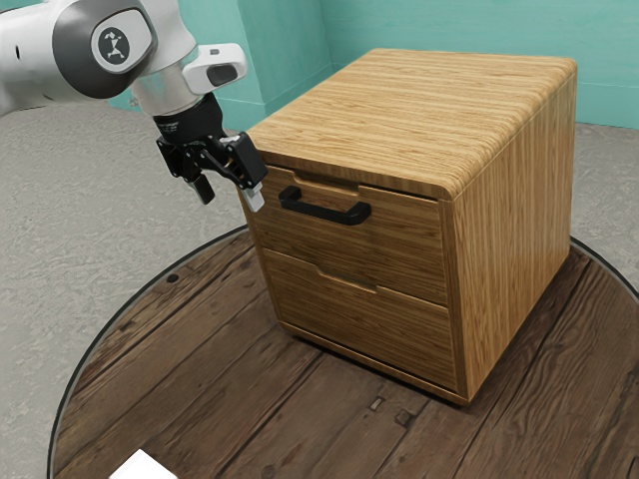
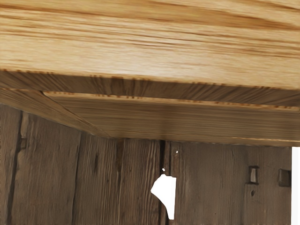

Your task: Pull the drawer handle with one arm to open the drawer

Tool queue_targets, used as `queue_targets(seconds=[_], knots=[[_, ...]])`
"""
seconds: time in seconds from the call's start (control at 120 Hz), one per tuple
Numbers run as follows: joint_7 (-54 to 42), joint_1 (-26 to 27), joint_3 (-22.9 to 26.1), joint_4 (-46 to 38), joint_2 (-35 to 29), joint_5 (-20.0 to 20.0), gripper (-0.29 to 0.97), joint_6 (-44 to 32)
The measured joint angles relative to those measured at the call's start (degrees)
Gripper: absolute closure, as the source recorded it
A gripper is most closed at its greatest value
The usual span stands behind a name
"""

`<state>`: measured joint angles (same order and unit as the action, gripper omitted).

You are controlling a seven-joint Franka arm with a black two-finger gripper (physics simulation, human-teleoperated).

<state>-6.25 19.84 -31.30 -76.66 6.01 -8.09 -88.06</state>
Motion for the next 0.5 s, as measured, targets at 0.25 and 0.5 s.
queue_targets(seconds=[0.25,0.5], knots=[[-1.4,-0.1,1.9,11.9,-4.0,0.7,0.00,2.9],[-21.4,0.0,20.8,17.3,-17.8,6.0,0.00,10.8]])
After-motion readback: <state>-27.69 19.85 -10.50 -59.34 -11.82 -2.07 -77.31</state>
